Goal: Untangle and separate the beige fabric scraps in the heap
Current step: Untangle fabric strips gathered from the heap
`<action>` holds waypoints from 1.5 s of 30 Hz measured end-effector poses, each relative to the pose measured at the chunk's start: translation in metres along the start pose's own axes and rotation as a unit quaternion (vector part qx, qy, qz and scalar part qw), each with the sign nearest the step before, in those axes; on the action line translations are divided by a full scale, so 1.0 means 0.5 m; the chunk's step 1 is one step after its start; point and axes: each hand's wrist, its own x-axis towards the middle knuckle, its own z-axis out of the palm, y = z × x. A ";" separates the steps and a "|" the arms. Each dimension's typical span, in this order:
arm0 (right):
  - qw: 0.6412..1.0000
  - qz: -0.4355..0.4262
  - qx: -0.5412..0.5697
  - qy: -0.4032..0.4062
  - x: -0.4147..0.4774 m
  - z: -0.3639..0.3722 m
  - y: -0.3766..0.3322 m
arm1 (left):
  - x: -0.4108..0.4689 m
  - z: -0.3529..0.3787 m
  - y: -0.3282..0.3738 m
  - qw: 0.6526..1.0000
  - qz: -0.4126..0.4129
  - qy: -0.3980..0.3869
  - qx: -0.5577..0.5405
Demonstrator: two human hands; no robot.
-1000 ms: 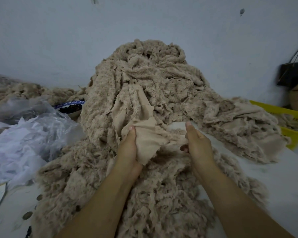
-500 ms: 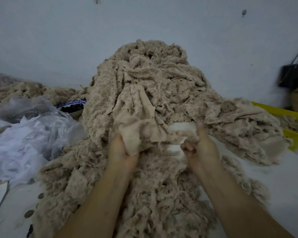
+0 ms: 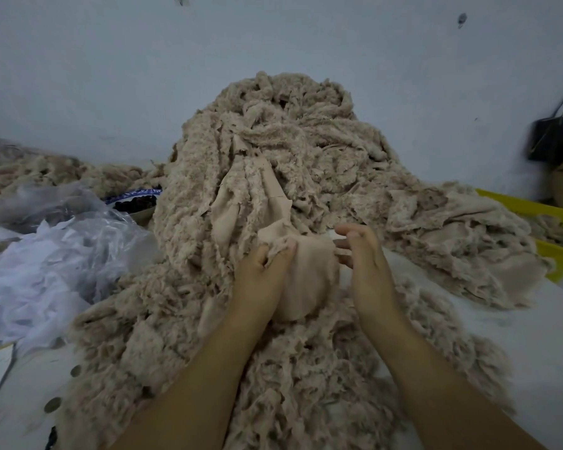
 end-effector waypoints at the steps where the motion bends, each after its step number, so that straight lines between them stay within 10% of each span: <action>1: 0.999 -0.012 0.000 -0.034 -0.002 -0.003 -0.002 | -0.004 0.003 -0.001 0.999 0.030 0.002 0.015; 6: 0.969 -0.027 -0.079 -0.232 -0.012 0.006 -0.003 | -0.030 0.000 0.038 0.976 0.166 -0.137 -0.024; 11: 0.981 -0.011 -0.085 -0.171 -0.011 0.003 -0.008 | -0.016 0.002 0.015 0.991 0.114 -0.066 0.032; 18: 0.960 0.138 0.221 -0.099 0.004 -0.012 -0.010 | -0.002 0.001 -0.006 0.987 0.047 -0.156 0.011; 27: 0.951 0.170 0.058 -0.250 -0.013 -0.003 0.001 | 0.005 -0.009 -0.014 0.998 0.063 0.011 -0.005; 31: 0.923 0.114 0.361 -0.066 0.027 -0.040 -0.017 | 0.027 -0.030 -0.025 0.984 0.057 0.162 0.039; 33: 0.934 0.122 0.336 -0.009 0.038 -0.050 -0.012 | 0.037 -0.036 -0.039 0.985 0.003 0.171 0.037; 38: 0.972 0.207 0.107 -0.006 0.019 -0.009 0.042 | 0.051 -0.037 -0.064 0.982 -0.065 0.099 0.149; 42: 0.984 0.171 0.024 -0.046 0.015 0.000 0.044 | 0.021 -0.026 -0.024 0.985 0.082 0.056 0.140; 45: 0.974 0.179 0.087 -0.111 0.009 0.001 0.036 | -0.015 0.005 0.001 0.975 0.141 -0.133 0.108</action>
